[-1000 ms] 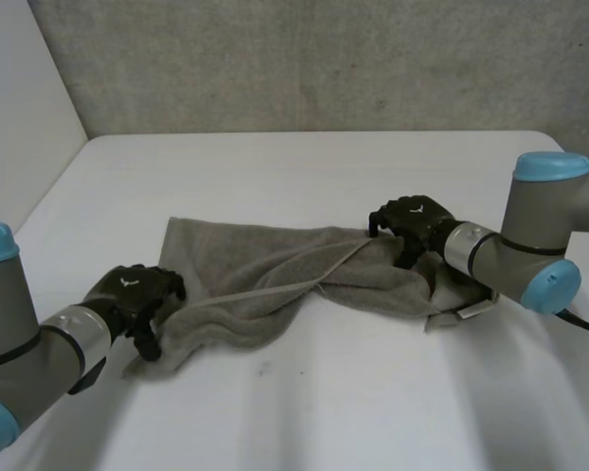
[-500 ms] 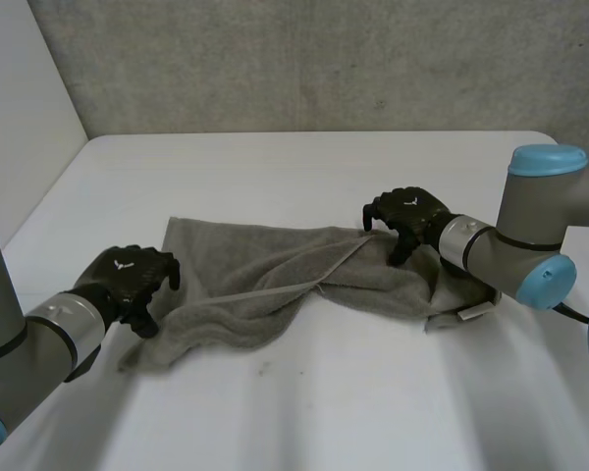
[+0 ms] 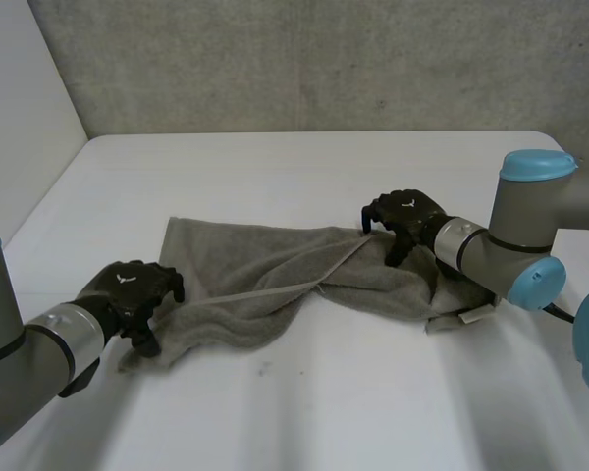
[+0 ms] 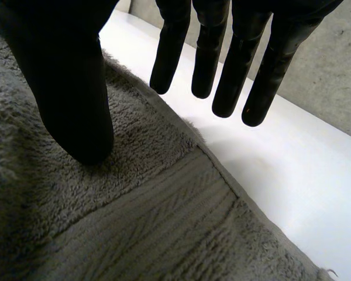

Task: Fold the towel.

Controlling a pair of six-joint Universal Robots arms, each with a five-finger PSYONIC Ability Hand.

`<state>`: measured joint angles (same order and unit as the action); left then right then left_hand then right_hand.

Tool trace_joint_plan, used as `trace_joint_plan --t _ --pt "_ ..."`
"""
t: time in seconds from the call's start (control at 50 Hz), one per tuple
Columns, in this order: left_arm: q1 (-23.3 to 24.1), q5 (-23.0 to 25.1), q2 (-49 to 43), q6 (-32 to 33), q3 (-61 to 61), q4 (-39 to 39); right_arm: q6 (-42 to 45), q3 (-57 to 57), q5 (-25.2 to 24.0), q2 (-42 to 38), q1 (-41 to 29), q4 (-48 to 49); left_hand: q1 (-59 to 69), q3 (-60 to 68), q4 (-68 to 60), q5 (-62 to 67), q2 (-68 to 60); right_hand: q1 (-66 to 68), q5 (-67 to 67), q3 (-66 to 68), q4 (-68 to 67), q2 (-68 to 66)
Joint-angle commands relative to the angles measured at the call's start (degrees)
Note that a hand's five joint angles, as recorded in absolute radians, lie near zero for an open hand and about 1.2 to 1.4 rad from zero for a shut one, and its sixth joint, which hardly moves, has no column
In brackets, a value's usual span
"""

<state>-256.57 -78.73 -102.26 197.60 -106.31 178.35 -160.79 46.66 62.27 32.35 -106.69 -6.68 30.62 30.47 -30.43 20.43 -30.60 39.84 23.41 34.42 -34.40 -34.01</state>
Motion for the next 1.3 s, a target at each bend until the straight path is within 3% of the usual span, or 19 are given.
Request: trace_joint_plan --t 0.02,0.1,0.18,0.28,0.38,0.56,0.6,0.62,0.64,0.66,0.7,0.72,0.88,0.98,1.04,1.14,1.3 --pt "0.1 -0.1 -0.9 0.0 -0.4 2.2 -0.3 -0.3 -0.1 -0.5 -0.2 0.0 18.0 18.1 -18.1 18.1 -18.0 5.7 12.2 11.2 -11.2 -11.6" --pt "0.4 -0.2 -1.1 0.0 -0.6 3.2 -0.3 -0.2 -0.5 -1.0 -0.2 0.0 29.0 29.2 -29.2 29.2 -29.0 16.8 23.2 22.2 -22.2 -22.6" --pt "1.4 -0.2 -1.5 0.0 -0.6 3.2 -0.3 -0.2 -0.7 -0.9 -0.2 0.0 29.4 29.5 -29.6 29.6 -29.4 22.2 28.7 27.6 -27.7 -28.1" --pt "2.6 -0.1 -1.7 0.0 -0.7 3.2 -0.3 -0.2 -0.8 -0.9 -0.2 0.0 21.7 21.8 -21.8 21.8 -21.7 20.9 27.3 26.3 -26.3 -26.7" --pt "2.7 -0.4 -1.6 0.0 -0.7 3.3 -0.3 -0.3 -0.4 -0.7 -0.2 0.0 7.5 7.7 -7.7 7.7 -7.6 4.7 11.2 10.2 -10.2 -10.6" --pt "2.7 -0.5 -2.3 0.1 -0.7 3.7 -0.3 -0.2 -0.4 -1.3 -0.2 0.0 8.7 8.9 -8.9 8.9 -8.7 12.5 18.9 17.9 -17.9 -18.3" --pt "2.7 -0.5 -2.8 0.1 -0.7 3.8 -0.3 -0.2 -0.4 -1.4 -0.2 0.0 11.6 11.7 -11.7 11.7 -11.6 26.2 32.6 31.6 -31.6 -32.0" --pt "2.7 -0.5 -3.3 0.2 -0.7 4.3 -0.3 -0.2 -0.4 -1.4 -0.2 0.0 19.6 19.7 -19.7 19.7 -19.6 26.3 32.7 31.7 -31.7 -32.1" --pt "2.7 -0.6 -3.6 0.2 -0.7 4.7 -0.4 -0.2 -0.4 -1.2 -0.2 0.0 30.0 30.1 -30.1 30.1 -30.0 38.7 45.2 44.2 -44.2 -44.6" --pt "2.7 -0.6 -3.6 0.2 -0.7 4.7 -0.4 -0.2 -0.4 -1.2 -0.2 0.0 30.1 30.2 -30.2 30.3 -30.1 38.9 45.3 44.3 -44.3 -44.7" --pt "2.7 -1.2 -3.3 0.4 -0.5 5.9 -0.5 -0.2 -0.4 -0.4 -0.3 -0.1 49.3 49.5 -49.5 49.5 -49.3 40.2 46.6 45.6 -45.6 -46.0" --pt "2.7 -1.2 -3.3 0.4 -0.5 6.0 -0.5 -0.2 -0.4 -0.4 -0.3 -0.1 49.4 49.5 -49.6 49.6 -49.4 40.2 46.6 45.6 -45.6 -46.0" --pt "5.4 -5.3 4.7 0.8 3.4 9.0 -4.7 1.9 -0.9 10.4 -0.1 -0.2 49.4 49.5 -49.6 49.6 -49.4 40.2 46.6 45.6 -45.6 -46.0" --pt "5.4 -5.6 13.4 1.0 7.2 11.1 -6.8 7.5 -1.1 26.1 0.5 -0.1 49.4 49.5 -49.6 49.6 -49.4 40.2 46.6 45.6 -45.6 -46.0" --pt "5.0 -5.4 18.2 0.9 10.3 11.6 -7.0 8.9 -1.1 30.3 0.5 -0.1 49.4 49.5 -49.6 49.6 -49.4 40.2 46.6 45.6 -45.6 -46.0" --pt "4.6 -5.4 21.3 0.9 15.9 10.5 -6.6 12.4 -0.6 45.0 1.0 -0.7 49.4 49.5 -49.6 49.6 -49.4 40.2 46.6 45.6 -45.6 -46.0" --pt "2.6 -5.2 21.8 1.0 23.2 0.6 -6.5 13.7 -1.2 57.2 6.8 -7.5 49.4 49.5 -49.6 49.6 -49.4 40.2 46.6 45.6 -45.6 -46.0"
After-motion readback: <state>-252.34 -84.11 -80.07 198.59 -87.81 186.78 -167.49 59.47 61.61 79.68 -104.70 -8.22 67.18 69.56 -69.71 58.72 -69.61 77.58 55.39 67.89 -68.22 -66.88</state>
